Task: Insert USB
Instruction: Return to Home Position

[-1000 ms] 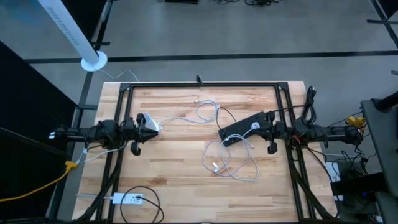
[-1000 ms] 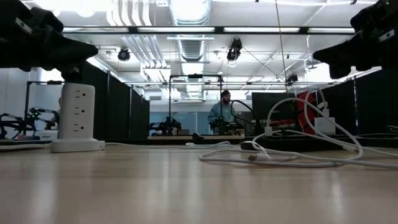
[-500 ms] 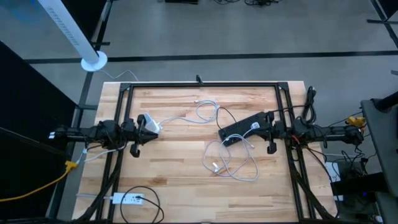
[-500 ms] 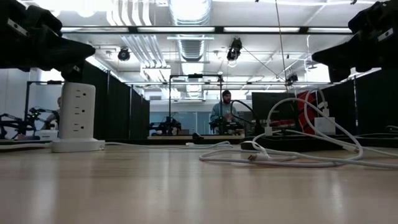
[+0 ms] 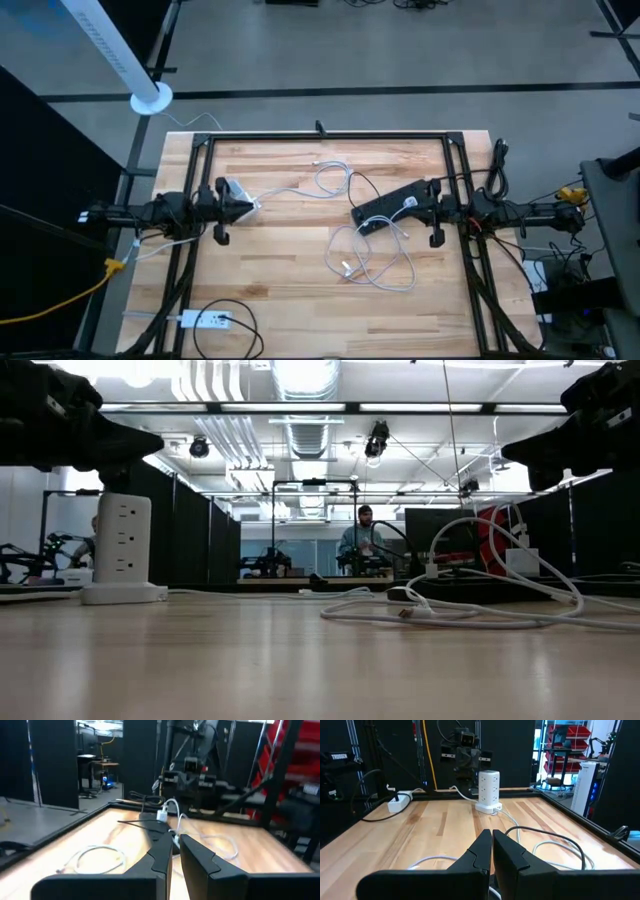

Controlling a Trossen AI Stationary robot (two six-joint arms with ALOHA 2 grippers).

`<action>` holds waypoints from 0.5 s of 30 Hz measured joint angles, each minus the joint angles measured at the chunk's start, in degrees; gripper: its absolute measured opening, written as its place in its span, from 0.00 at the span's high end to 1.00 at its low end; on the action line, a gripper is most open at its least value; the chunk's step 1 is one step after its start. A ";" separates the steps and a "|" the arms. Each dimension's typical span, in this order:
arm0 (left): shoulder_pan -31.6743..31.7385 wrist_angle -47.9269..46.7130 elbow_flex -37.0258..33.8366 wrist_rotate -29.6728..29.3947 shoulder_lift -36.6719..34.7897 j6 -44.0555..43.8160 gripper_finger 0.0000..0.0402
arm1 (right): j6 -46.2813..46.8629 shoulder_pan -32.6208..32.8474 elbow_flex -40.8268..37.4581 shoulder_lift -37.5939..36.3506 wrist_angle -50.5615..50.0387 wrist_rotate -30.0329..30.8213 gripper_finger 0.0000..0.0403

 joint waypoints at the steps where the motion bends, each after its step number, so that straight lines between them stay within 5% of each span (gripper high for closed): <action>1: 0.00 -0.52 0.16 0.00 0.08 1.41 0.94 | 0.00 0.00 0.02 0.00 0.00 0.00 1.00; 7: -0.02 -1.54 0.19 0.05 0.28 10.52 0.94 | 0.00 0.00 0.02 0.00 -0.02 0.00 1.00; 15: -0.02 -3.61 0.18 2.99 2.26 11.00 0.94 | -0.01 0.00 0.00 0.00 -0.04 0.00 1.00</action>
